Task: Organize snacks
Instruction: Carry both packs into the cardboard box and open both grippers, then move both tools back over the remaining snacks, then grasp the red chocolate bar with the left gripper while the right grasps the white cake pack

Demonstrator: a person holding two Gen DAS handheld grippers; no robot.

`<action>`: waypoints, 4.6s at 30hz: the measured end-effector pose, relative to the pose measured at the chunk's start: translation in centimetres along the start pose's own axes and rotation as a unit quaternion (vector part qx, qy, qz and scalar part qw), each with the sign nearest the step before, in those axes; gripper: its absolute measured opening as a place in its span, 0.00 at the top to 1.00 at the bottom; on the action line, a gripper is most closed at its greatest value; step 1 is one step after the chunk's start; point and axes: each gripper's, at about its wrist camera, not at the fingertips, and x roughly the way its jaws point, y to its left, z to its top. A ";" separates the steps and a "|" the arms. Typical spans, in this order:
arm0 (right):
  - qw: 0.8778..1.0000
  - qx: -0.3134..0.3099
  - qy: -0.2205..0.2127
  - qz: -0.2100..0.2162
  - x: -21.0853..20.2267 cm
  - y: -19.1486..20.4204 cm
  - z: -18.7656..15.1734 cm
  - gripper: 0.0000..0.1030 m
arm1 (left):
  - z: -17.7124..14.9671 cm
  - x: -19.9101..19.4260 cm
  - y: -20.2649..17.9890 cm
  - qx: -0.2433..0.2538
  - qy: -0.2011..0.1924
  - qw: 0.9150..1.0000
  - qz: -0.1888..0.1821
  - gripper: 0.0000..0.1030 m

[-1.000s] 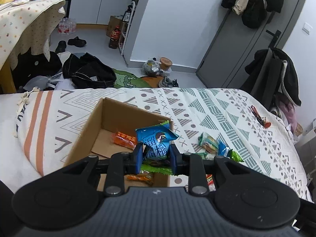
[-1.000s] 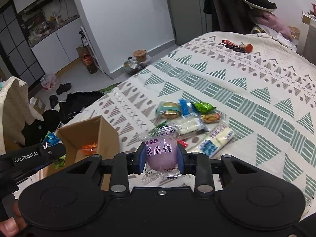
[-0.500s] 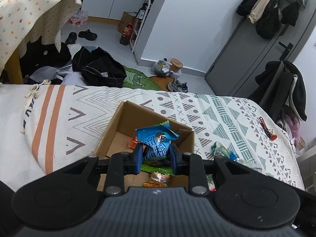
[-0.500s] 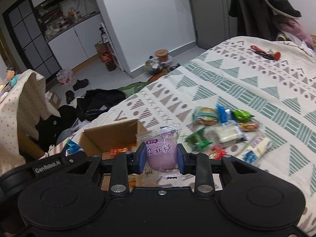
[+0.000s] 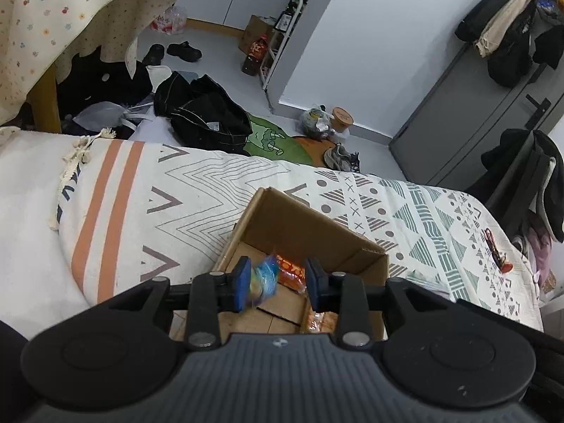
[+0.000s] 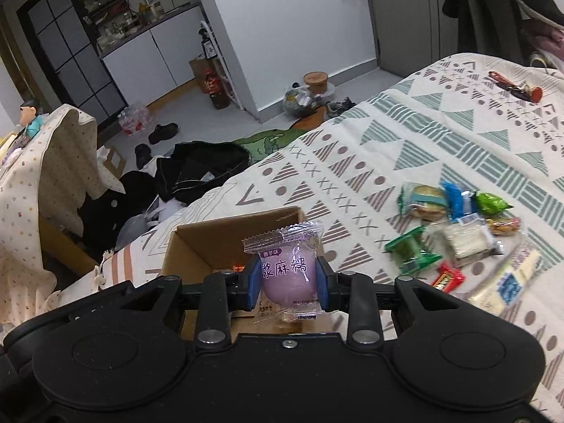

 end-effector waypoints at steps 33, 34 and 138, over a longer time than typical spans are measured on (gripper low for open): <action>0.997 0.048 -0.024 -0.064 -4.7 -7.6 -0.9 0.35 | -1.6 -0.7 -2.7 0.023 0.002 0.999 0.034 0.19; 0.996 0.050 -0.027 -0.066 -5.1 -8.0 -0.9 0.33 | -1.7 -0.9 -3.0 0.026 0.000 0.999 0.033 0.19; 0.989 0.112 0.047 -0.088 3.9 -23.0 -3.1 0.28 | -13.7 13.2 -18.7 0.299 0.161 0.939 -0.055 0.71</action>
